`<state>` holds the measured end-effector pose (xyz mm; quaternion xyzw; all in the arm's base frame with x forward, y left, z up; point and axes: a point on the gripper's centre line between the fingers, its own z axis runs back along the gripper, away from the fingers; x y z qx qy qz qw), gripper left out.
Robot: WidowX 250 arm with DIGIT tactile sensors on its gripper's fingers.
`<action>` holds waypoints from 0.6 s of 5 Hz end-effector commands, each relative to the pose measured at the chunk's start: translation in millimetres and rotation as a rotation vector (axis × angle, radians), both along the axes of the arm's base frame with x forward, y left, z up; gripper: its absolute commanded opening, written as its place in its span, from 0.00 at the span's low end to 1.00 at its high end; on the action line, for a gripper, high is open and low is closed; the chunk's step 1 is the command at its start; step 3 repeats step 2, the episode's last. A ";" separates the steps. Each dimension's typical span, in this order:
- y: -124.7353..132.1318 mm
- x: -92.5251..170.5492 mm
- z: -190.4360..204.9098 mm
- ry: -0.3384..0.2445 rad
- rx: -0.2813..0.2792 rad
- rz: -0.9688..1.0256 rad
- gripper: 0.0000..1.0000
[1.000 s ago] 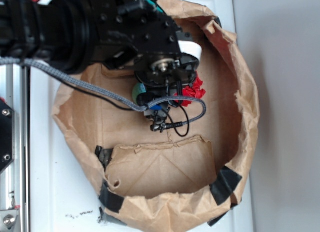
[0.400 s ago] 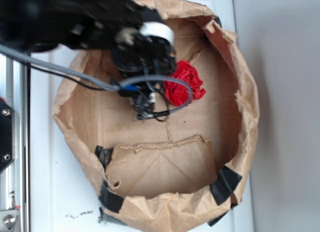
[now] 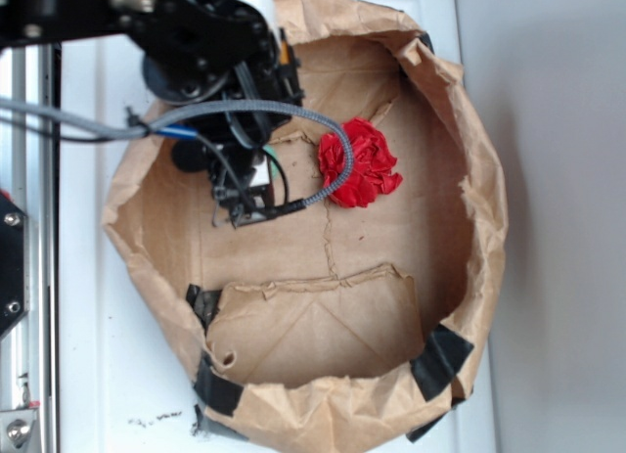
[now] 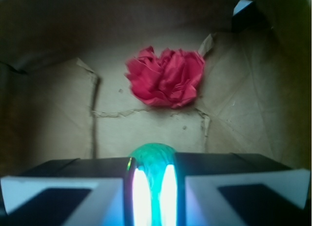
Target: Grab the green ball.
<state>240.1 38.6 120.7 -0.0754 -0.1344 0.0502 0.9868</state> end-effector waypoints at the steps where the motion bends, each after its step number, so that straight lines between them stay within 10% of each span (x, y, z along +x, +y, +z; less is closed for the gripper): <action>1: -1.8 1.2 26.4 -0.100 0.025 -0.025 0.00; 3: -6.2 -1.2 27.5 -0.038 0.112 -0.040 0.00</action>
